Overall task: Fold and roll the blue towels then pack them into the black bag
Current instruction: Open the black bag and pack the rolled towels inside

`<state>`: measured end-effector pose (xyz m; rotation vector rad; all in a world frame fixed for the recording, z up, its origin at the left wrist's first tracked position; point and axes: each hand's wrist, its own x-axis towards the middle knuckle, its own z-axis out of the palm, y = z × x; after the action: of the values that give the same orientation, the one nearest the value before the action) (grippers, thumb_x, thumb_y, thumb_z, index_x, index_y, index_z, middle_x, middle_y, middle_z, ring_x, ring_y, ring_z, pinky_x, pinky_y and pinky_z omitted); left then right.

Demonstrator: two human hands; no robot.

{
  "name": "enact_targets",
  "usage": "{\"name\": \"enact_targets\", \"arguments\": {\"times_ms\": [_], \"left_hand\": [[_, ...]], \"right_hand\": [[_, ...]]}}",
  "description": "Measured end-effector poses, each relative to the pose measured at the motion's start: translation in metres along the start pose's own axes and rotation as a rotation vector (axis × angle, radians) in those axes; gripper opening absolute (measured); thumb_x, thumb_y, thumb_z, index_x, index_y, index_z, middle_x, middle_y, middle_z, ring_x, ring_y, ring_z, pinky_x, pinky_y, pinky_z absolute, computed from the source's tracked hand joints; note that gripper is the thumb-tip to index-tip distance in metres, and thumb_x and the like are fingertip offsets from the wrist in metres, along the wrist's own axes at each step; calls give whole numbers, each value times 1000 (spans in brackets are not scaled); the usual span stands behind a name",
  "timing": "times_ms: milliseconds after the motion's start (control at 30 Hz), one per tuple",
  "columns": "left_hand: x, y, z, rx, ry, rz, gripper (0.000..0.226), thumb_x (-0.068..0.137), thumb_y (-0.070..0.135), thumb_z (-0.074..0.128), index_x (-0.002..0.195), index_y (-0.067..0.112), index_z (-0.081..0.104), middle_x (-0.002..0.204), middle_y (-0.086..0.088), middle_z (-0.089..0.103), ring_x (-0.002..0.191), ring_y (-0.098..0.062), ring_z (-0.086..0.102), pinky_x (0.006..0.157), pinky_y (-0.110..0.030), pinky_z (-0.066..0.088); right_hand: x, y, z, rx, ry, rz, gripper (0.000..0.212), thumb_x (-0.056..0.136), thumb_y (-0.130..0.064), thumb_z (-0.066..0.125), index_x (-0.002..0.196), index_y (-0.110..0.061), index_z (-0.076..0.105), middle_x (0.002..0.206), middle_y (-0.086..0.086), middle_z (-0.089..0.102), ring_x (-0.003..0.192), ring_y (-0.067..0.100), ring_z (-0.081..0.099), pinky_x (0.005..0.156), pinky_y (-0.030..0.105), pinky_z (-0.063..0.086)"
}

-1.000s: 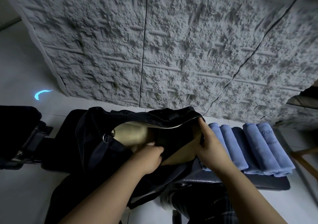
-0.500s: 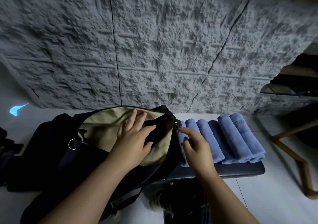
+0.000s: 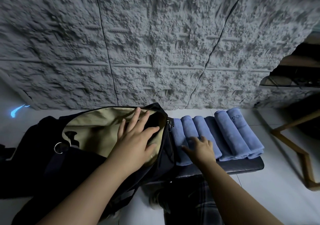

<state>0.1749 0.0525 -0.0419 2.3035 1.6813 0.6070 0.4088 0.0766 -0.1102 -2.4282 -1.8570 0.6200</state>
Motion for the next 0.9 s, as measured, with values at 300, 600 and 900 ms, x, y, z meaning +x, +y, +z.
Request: {"name": "enact_targets", "arguments": {"times_ms": [300,600,900], "left_hand": [[-2,-8,-1,7,29,-3,43,78,45,42,114,33,61,151,2,31,143,-12,-3,107,-45,12],[-4,-15,-8,-17,20,-3,38,78,36,53,115,33,59,152,4,29,143,-8,-6,108,-47,16],[-12,-22,-29,0,-71,-52,36,90,35,54,125,36,52,155,15,8,137,1,-22,112,-36,-3]], "right_hand": [[19,-30,3,-110,-162,121,66,77,-65,58,130,-27,46,128,15,30,120,33,31,98,41,37],[29,-43,24,-223,-196,190,59,80,-59,58,126,-25,41,129,18,34,116,33,37,103,40,30],[16,-40,28,-47,-43,95,35,88,-38,47,118,-21,43,107,11,38,99,32,45,87,39,38]]}}
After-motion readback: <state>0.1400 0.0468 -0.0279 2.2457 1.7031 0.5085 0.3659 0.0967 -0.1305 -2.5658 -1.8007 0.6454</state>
